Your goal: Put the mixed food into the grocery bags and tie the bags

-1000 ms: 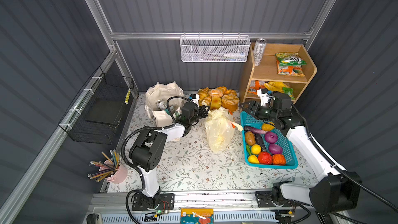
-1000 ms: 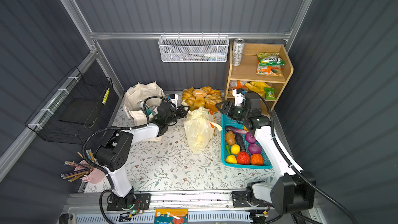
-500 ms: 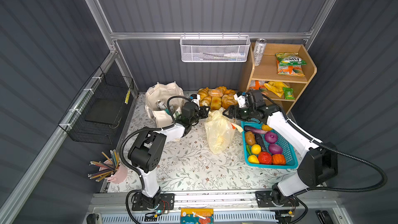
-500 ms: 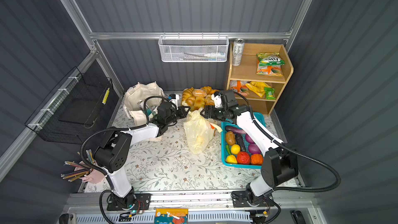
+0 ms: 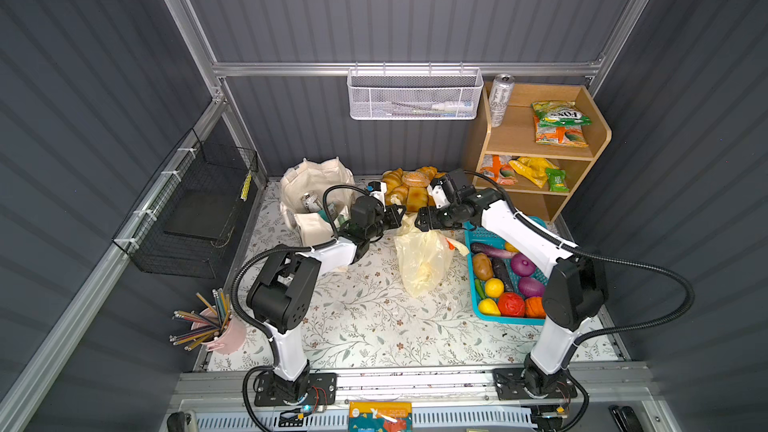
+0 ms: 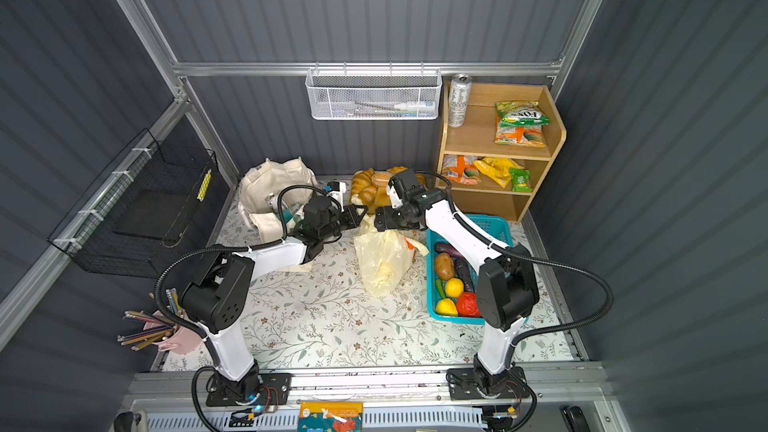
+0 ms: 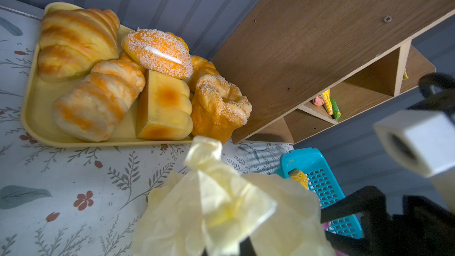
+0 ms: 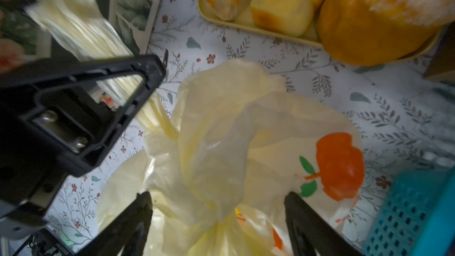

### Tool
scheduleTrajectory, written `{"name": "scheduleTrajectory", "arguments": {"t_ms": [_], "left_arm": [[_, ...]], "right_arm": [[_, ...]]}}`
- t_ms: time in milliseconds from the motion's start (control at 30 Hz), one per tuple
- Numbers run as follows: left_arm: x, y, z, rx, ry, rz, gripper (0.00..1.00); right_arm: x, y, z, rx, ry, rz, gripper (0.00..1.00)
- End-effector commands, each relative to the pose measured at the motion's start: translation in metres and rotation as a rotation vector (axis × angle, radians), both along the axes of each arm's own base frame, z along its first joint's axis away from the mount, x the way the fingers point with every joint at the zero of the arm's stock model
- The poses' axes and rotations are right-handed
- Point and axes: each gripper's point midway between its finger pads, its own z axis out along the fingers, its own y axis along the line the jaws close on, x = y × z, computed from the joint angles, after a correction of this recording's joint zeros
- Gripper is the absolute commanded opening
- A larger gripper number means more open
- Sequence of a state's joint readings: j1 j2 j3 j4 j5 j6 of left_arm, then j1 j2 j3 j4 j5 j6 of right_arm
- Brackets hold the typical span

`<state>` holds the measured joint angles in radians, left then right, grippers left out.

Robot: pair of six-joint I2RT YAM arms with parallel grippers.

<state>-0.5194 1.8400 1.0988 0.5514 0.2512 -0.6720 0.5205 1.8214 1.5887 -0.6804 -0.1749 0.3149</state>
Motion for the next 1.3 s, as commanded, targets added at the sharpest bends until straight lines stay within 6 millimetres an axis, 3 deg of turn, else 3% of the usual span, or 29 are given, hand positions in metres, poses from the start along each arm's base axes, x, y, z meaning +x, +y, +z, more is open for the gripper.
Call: {"name": "scheduleTrajectory", "arguments": {"t_ms": [0,167,300,367,467,533,600,633,667,800,900,967,1033,1167,1267], "left_arm": [[0.000,-0.007,0.018,0.002,-0.043,-0.035,0.03],[0.001,-0.007,0.020,0.009,-0.050,-0.037,0.04],[0.001,-0.008,0.023,0.015,-0.062,-0.044,0.11],[0.001,-0.009,0.026,0.022,-0.068,-0.049,0.13],[0.001,-0.008,0.035,0.029,-0.087,-0.053,0.20],[0.000,-0.009,0.044,0.033,-0.105,-0.064,0.32],[-0.002,-0.009,0.055,0.039,-0.122,-0.075,0.46],[-0.002,-0.010,0.060,0.043,-0.130,-0.080,0.94],[-0.003,-0.009,0.066,0.045,-0.138,-0.082,1.00],[-0.008,-0.007,0.101,0.063,-0.189,-0.099,1.00],[-0.015,-0.003,0.141,0.093,-0.239,-0.113,1.00],[-0.019,0.003,0.178,0.118,-0.289,-0.108,1.00],[-0.021,0.016,0.199,0.171,-0.302,-0.076,1.00],[-0.013,0.066,0.226,0.252,-0.287,0.045,1.00],[-0.004,0.113,0.221,0.308,-0.228,0.130,1.00]], "right_arm": [[-0.011,-0.001,-0.016,-0.049,0.041,0.032,0.84],[-0.016,0.005,-0.026,-0.039,0.065,0.052,0.77],[-0.018,0.007,-0.029,-0.027,0.075,0.062,0.59],[-0.019,0.008,-0.027,-0.015,0.072,0.068,0.46],[-0.020,0.010,-0.025,0.003,0.068,0.073,0.17],[-0.022,0.012,-0.024,0.018,0.069,0.076,0.02],[-0.022,0.013,-0.022,0.027,0.064,0.076,0.00],[-0.022,0.013,-0.021,0.030,0.062,0.074,0.00],[-0.023,0.012,-0.019,0.031,0.058,0.071,0.00],[-0.024,0.009,-0.007,0.044,0.031,0.060,0.00],[-0.024,0.005,0.010,0.063,-0.001,0.050,0.00],[-0.023,0.003,0.027,0.083,-0.034,0.042,0.00],[-0.022,0.001,0.045,0.104,-0.065,0.035,0.00],[-0.021,-0.002,0.091,0.149,-0.145,0.031,0.00],[-0.020,-0.006,0.124,0.172,-0.205,0.029,0.00]]}}
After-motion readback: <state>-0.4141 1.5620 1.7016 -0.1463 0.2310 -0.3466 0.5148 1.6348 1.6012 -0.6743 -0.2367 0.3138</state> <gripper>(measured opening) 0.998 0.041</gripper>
